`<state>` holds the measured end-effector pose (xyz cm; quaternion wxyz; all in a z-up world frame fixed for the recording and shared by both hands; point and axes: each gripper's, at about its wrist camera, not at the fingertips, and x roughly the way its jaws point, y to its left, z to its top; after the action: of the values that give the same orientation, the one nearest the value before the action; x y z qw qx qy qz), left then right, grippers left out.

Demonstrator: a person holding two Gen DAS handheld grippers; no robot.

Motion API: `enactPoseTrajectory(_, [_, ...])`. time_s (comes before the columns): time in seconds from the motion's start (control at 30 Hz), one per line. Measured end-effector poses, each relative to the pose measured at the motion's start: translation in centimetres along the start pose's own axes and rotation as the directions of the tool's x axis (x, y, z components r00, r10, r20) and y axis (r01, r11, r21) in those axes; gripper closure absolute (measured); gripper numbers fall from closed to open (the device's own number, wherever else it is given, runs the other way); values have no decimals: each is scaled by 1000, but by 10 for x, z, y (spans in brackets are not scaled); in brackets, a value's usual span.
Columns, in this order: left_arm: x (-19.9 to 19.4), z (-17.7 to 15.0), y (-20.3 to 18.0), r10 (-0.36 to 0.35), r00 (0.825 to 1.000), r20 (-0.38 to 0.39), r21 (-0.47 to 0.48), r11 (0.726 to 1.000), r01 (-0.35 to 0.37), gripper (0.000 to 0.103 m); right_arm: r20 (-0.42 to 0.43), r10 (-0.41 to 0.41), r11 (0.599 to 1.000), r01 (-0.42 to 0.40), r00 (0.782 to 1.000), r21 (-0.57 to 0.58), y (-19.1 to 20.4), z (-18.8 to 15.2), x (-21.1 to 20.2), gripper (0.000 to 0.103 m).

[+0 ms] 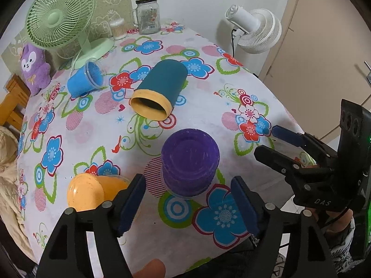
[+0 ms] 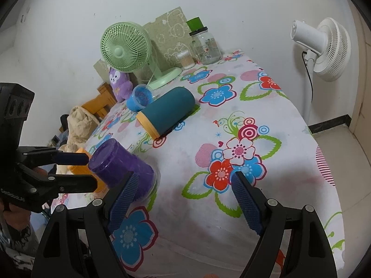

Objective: Flip cup upside down
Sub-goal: 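Open the left gripper and pull it back from the purple cup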

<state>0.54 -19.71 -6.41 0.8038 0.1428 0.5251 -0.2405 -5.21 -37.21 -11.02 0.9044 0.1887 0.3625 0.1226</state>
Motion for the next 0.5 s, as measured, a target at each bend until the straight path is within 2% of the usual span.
enactPoseTrajectory(0.23, [-2,1,8,9,1000,8,-27,1000,-9,16,-12,-6,1000,6,1000,-11,5,2,4,18])
enactPoseTrajectory(0.5, [-8,0,16,-4,1000,28,-55,999,5,12,4,-8,999,8,1000,-35,14,9,2,18])
